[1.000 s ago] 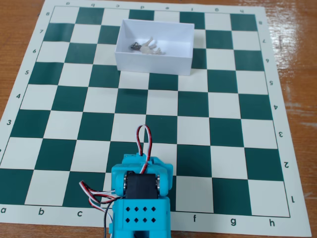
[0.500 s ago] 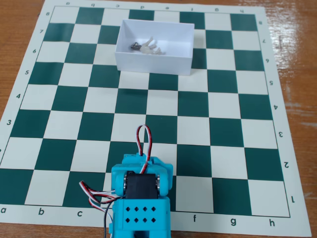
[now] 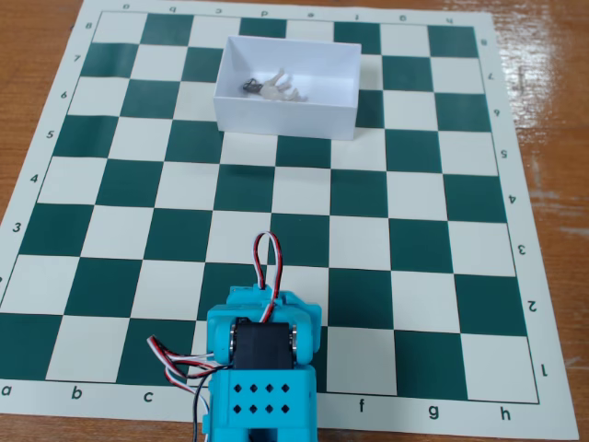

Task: Grab the toy horse and put it in the box.

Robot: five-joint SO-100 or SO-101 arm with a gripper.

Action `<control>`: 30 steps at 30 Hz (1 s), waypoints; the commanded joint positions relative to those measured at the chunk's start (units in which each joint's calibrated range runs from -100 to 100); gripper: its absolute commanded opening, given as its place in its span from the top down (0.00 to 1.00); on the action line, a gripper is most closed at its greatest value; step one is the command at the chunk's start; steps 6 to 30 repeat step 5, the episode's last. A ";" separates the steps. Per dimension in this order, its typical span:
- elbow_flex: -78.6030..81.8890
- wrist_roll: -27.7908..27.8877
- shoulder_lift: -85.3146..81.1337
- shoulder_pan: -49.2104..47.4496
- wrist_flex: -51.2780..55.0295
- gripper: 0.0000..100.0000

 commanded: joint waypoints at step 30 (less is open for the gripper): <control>0.36 0.06 -0.07 -0.65 0.21 1.00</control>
